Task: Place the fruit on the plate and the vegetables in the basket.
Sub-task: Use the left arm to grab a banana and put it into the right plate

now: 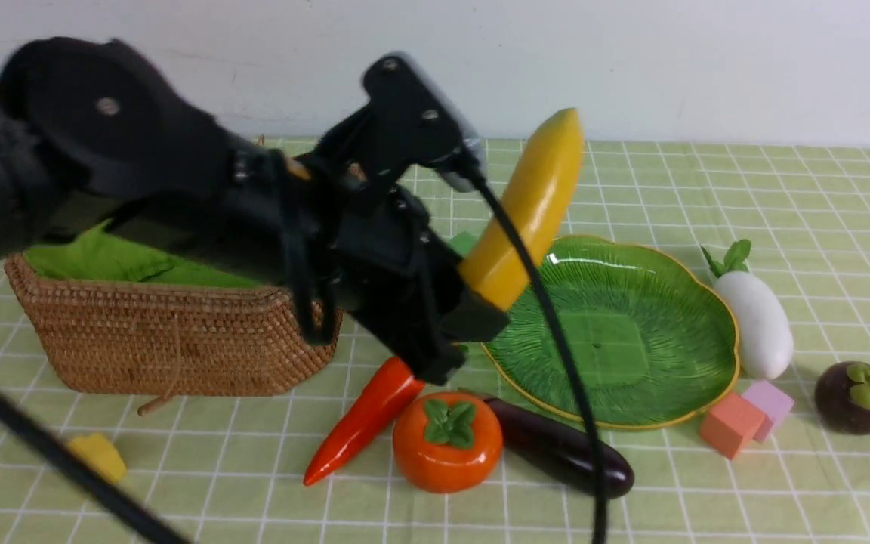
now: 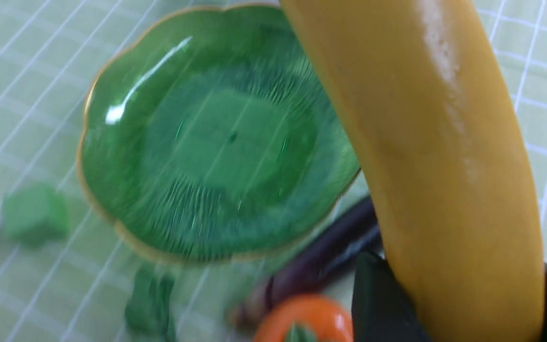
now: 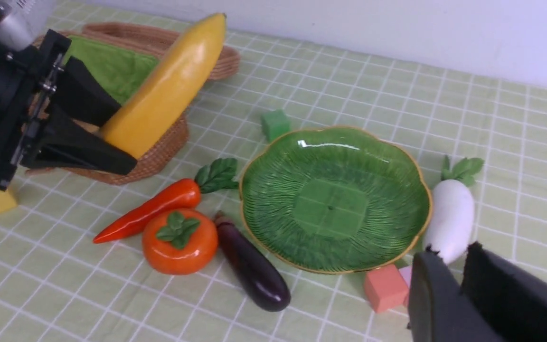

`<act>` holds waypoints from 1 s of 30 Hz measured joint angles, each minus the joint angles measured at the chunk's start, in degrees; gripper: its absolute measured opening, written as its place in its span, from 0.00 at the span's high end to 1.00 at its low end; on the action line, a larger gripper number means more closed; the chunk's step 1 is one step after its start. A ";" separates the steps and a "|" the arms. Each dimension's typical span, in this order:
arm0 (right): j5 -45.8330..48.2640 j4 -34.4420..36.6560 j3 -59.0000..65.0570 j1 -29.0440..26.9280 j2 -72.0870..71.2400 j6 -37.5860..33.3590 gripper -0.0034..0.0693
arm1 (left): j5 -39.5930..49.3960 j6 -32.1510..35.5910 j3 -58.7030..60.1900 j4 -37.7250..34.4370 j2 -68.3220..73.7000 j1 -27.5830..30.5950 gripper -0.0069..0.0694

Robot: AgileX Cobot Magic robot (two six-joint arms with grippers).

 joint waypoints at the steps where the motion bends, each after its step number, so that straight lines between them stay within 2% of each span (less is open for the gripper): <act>1: -0.10 -0.78 0.00 0.00 0.00 0.85 0.81 | -1.05 0.13 -2.13 -0.01 2.42 -1.40 0.50; 5: -0.94 -1.99 0.00 0.00 0.00 2.13 0.81 | -4.57 -0.13 -10.30 -0.06 11.96 -4.25 0.50; 11: -1.23 -1.45 0.00 0.00 0.00 2.13 0.80 | -7.81 -2.88 -21.57 -0.17 24.73 -4.51 0.50; 19: -1.28 -1.32 0.00 0.00 0.00 2.13 0.79 | -11.54 -3.23 -27.77 -0.69 35.09 -4.51 0.50; 23: -1.28 -1.12 0.00 0.00 0.00 2.13 0.79 | -12.68 -3.23 -27.91 -0.69 37.05 -4.51 0.42; 24: -1.28 -0.99 0.00 0.00 0.00 2.13 0.79 | -13.04 -3.27 -27.96 -0.69 37.24 -4.51 0.33; 26: -1.28 -0.95 0.00 0.00 0.00 2.13 0.78 | -13.42 -3.27 -28.02 -0.82 37.24 -4.51 0.22; 30: -1.28 -0.95 0.00 0.00 0.00 2.13 0.78 | -13.58 -3.33 -28.02 -0.81 37.24 -4.51 0.11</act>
